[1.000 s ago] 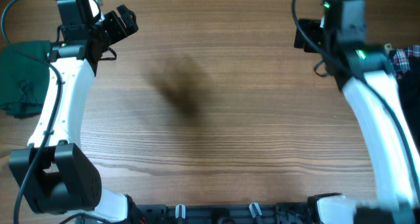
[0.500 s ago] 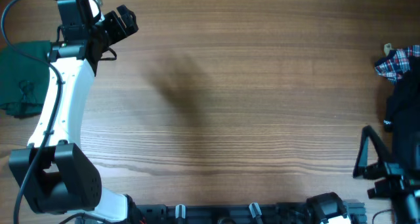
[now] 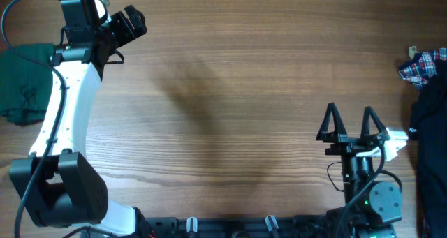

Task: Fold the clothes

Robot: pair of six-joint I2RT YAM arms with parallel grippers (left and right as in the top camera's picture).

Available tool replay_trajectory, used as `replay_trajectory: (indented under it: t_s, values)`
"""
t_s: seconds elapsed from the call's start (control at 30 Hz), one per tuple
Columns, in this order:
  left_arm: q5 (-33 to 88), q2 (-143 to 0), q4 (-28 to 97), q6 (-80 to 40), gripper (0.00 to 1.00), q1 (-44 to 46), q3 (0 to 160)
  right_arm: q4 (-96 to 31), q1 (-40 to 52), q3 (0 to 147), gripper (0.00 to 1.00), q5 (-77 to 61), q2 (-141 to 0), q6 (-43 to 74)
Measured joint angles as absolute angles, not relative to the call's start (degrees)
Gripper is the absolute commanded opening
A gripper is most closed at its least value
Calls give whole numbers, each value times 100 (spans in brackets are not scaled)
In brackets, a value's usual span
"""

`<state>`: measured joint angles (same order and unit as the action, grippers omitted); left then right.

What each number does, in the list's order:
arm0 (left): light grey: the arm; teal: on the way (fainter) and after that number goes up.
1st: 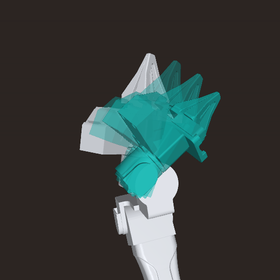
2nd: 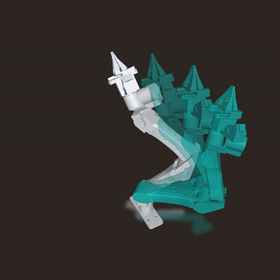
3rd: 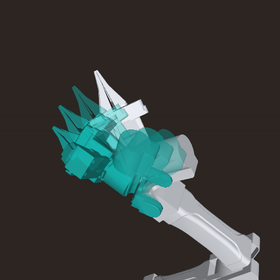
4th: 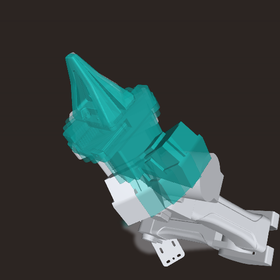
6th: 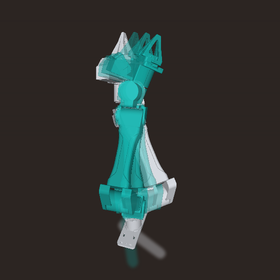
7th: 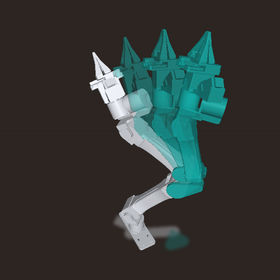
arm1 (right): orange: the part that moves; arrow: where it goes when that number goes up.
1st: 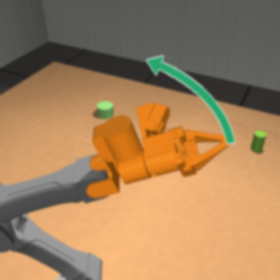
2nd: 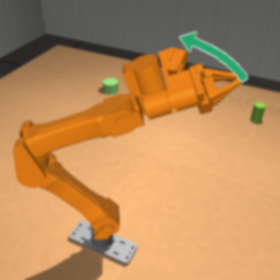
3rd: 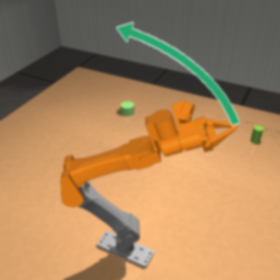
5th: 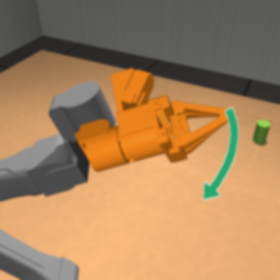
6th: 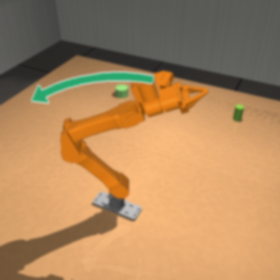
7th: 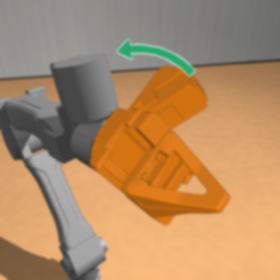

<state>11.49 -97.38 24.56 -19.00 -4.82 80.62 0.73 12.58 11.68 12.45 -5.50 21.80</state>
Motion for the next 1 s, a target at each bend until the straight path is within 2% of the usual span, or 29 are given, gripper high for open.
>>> replay_trajectory:
  t_s: [0.1, 0.37, 0.53, 0.7, 1.0]
  values:
    - [1149, -9738, 2462, -1900, 100, -482, 8062, 370, 1035, 749, 100, 1131, -290, 2106]
    - [1149, -9738, 2462, -1900, 100, -482, 8062, 414, 591, 596, 100, 401, -248, 930]
    - [1149, -9738, 2462, -1900, 100, -482, 8062, 864, 517, 110, 100, 338, -113, 869]
    - [1149, -9738, 2462, -1900, 100, -482, 8062, 202, 438, 38, 100, 320, -104, 862]
    - [1149, -9738, 2462, -1900, 100, -482, 8062, 64, 438, 38, 100, 318, -99, 864]
